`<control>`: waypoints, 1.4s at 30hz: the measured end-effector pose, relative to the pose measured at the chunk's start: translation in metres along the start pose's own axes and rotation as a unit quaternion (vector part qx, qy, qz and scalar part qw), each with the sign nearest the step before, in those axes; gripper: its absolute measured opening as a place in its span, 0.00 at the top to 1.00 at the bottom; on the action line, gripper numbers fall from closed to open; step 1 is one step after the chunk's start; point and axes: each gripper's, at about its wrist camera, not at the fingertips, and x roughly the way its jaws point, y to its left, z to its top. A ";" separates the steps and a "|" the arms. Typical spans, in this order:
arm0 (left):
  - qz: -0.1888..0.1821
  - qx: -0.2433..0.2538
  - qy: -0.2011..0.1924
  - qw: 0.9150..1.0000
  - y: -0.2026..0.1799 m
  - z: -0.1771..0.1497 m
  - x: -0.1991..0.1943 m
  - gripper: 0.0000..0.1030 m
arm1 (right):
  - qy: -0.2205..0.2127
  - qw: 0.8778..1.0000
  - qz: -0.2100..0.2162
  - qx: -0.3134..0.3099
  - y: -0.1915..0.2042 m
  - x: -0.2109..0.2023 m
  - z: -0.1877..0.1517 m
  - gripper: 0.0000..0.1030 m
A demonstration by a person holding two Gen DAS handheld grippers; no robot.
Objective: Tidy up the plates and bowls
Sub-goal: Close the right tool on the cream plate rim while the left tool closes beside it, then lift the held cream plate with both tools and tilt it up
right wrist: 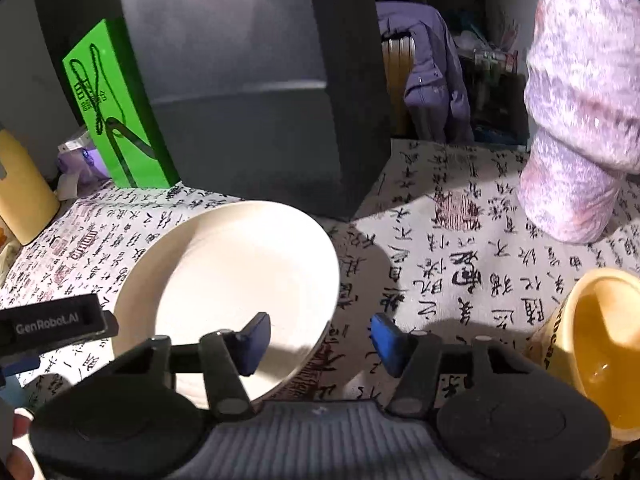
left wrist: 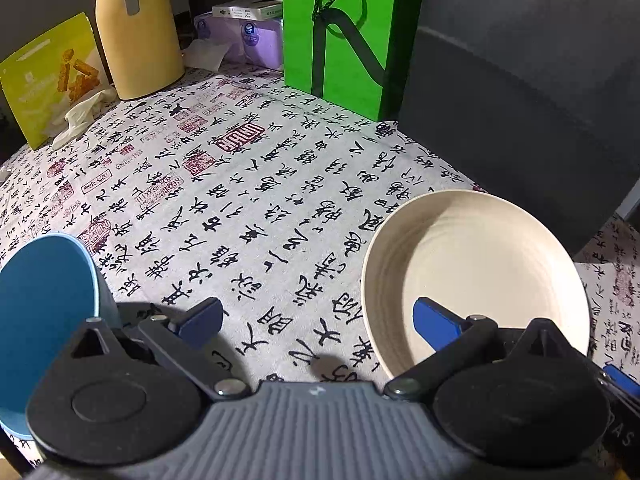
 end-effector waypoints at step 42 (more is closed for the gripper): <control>-0.009 0.059 0.005 0.998 -0.038 0.008 0.036 0.69 | -0.013 1.000 0.020 -0.003 -0.008 0.018 -0.005 0.89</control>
